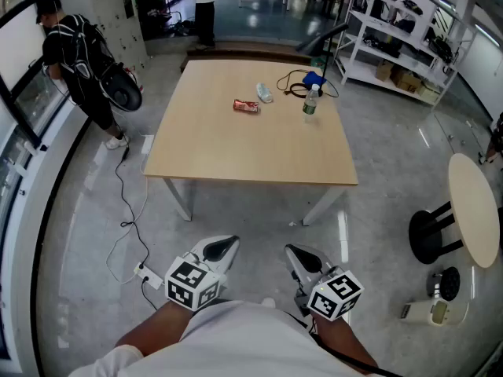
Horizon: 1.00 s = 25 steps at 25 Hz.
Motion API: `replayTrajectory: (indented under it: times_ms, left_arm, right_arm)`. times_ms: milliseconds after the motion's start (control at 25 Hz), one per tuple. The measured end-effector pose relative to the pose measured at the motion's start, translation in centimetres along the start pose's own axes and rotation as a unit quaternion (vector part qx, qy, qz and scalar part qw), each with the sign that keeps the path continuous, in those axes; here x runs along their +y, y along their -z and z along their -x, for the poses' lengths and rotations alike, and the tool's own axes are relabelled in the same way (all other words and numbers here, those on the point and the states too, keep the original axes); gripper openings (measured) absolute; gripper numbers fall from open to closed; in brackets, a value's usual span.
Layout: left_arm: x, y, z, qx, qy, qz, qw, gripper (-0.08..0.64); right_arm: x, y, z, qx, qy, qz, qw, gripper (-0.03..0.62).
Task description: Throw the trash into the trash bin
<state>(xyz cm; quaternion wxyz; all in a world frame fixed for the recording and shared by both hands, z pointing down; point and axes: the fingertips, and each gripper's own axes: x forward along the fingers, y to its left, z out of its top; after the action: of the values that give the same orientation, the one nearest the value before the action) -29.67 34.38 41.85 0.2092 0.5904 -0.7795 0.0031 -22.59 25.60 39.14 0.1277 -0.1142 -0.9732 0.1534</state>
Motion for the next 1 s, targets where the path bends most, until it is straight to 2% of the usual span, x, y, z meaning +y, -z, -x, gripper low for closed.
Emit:
replayTrajectory:
  times_ms: [360, 600, 880, 1000]
  left_arm:
    - [-0.3, 0.5, -0.7, 0.002, 0.001, 0.002, 1.0000, 0.006]
    - [-0.5, 0.3, -0.7, 0.003, -0.002, 0.007, 1.0000, 0.006]
    - [-1.4, 0.6, -1.6, 0.007, -0.001, 0.003, 1.0000, 0.006]
    - [-1.7, 0.4, -2.1, 0.005, -0.004, 0.001, 1.0000, 0.006]
  right_arm:
    - [-0.7, 0.4, 0.1, 0.003, 0.000, 0.000, 1.000, 0.000]
    - [-0.5, -0.6, 0.4, -0.018, -0.009, -0.014, 1.000, 0.002]
    - [-0.6, -0.6, 1.1, -0.017, -0.028, -0.001, 0.999, 0.002]
    - [-1.0, -0.6, 1.5, -0.012, -0.032, 0.019, 0.999, 0.002]
